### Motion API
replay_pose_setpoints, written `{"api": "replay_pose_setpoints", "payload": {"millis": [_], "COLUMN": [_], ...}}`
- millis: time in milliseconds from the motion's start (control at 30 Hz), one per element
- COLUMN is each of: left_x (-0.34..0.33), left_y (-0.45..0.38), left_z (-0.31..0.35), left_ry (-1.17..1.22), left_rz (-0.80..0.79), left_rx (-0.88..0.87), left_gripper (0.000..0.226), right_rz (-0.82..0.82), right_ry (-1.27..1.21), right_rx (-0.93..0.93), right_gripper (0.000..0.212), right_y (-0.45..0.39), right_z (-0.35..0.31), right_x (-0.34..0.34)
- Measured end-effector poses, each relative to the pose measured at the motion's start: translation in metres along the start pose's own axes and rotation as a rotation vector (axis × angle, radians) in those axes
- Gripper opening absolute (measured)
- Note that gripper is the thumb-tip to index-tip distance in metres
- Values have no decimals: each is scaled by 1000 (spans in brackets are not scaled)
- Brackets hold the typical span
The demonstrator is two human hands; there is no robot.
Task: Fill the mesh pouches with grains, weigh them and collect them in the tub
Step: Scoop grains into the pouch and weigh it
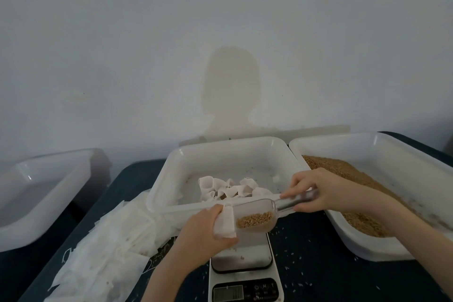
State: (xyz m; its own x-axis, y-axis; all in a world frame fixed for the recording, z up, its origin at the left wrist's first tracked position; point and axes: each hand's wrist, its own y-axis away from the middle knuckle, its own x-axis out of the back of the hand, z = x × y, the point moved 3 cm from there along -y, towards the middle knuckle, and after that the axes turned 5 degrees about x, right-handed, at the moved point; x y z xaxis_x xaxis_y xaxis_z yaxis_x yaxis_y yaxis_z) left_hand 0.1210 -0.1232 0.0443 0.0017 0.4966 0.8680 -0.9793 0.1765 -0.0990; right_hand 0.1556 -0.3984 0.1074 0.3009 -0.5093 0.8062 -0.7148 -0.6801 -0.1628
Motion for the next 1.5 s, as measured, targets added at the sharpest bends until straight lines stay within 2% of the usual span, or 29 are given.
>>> {"api": "replay_pose_setpoints", "payload": {"millis": [133,167,267,333,467,533,633,700,767,833,933,1033,1267,1333,1400,1500], "left_x": [-1,0,8,11,1,-7,-18,-23,-27,-28,-30,-33,-33,-31,-29,-29], "left_y": [5,7,10,8,1,-3,-7,-11,-13,-14,-14,-15,-14,-13,-12,-13], "left_z": [-1,0,6,9,7,8,8,10,14,18,20,17,17,19,21,25], "left_ry": [109,137,224,239,176,155,181,233,288,331,392,442,418,434,466,484], "left_rz": [-119,-136,-129,-94,-28,7,61,94,121,139,173,198,215,225,218,217], "left_rx": [9,6,-13,-29,-20,-6,44,72,72,64,59,97,79,61,55,2], "left_gripper": [79,78,42,32,52,52,46,40,43,39,33,52,36,28,33,19], "right_rz": [7,8,13,13,-16,-2,65,216,376,439,504,529,464,356,200,90], "right_ry": [-13,-12,5,38,345,451,689,910,1044,1140,1240,1296,1238,1178,1127,881], "right_rx": [-2,-3,1,-20,-79,-64,2,127,244,301,383,428,389,285,132,-36], "right_gripper": [30,30,30,28,25,29,33,32,43,57,49,39,48,51,41,36], "right_y": [2,3,4,4,-2,-6,-15,-19,-22,-26,-32,-35,-31,-27,-22,-6], "right_z": [1,2,2,2,0,-4,-18,-31,-47,-55,-71,-83,-76,-65,-49,-17], "right_x": [0,0,0,1,5,8,10,11,13,14,14,16,19,22,24,30]}}
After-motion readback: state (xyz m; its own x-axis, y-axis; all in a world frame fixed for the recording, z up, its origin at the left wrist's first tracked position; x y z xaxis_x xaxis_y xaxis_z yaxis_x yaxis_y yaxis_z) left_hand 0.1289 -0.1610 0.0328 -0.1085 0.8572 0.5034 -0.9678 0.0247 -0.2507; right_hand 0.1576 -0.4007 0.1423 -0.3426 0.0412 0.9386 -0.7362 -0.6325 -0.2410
